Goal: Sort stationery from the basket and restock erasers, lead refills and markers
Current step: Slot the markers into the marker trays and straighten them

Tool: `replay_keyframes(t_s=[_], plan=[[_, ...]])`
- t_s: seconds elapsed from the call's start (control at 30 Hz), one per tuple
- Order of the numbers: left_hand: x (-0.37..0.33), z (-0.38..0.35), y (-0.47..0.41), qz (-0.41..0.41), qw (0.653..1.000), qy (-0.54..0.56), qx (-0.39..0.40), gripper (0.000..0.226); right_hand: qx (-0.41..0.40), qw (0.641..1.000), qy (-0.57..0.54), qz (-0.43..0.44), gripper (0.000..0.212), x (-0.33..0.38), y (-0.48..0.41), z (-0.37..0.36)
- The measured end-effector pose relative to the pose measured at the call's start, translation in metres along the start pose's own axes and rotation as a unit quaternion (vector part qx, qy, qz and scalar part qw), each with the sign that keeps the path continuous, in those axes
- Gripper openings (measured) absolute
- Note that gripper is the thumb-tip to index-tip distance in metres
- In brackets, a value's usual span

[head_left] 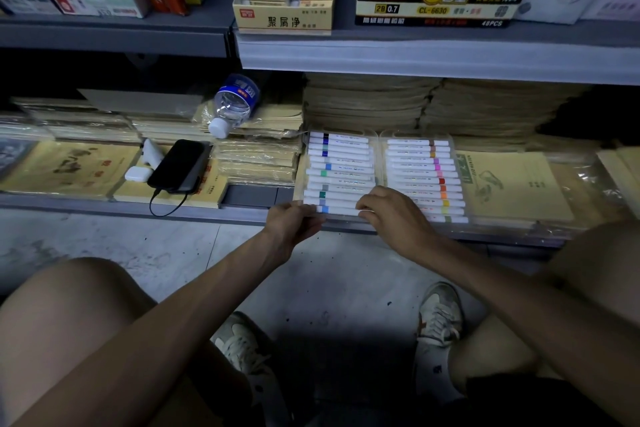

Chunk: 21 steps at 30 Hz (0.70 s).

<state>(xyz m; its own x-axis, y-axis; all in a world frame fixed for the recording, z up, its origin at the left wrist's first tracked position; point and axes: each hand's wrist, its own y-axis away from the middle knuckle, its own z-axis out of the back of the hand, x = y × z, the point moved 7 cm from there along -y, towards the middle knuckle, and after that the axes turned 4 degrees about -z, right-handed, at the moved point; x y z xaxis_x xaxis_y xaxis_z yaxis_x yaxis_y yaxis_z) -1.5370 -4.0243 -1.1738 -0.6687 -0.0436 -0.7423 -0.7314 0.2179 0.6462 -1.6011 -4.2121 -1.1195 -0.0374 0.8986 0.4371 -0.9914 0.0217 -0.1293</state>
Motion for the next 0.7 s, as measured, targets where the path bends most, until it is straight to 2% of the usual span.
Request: replay_keyframes(t_s=[0.37,0.7], plan=[[0.001,0.003,-0.006,0.003,1.000,-0.008,-0.028,0.035,0.003,0.989,-0.095,-0.115,0.015,-0.011,-0.005,0.005],[-0.002,0.003,0.000,0.016,1.000,0.005,-0.026,0.039,0.011,0.960,-0.140,-0.243,0.009,-0.026,-0.004,0.013]])
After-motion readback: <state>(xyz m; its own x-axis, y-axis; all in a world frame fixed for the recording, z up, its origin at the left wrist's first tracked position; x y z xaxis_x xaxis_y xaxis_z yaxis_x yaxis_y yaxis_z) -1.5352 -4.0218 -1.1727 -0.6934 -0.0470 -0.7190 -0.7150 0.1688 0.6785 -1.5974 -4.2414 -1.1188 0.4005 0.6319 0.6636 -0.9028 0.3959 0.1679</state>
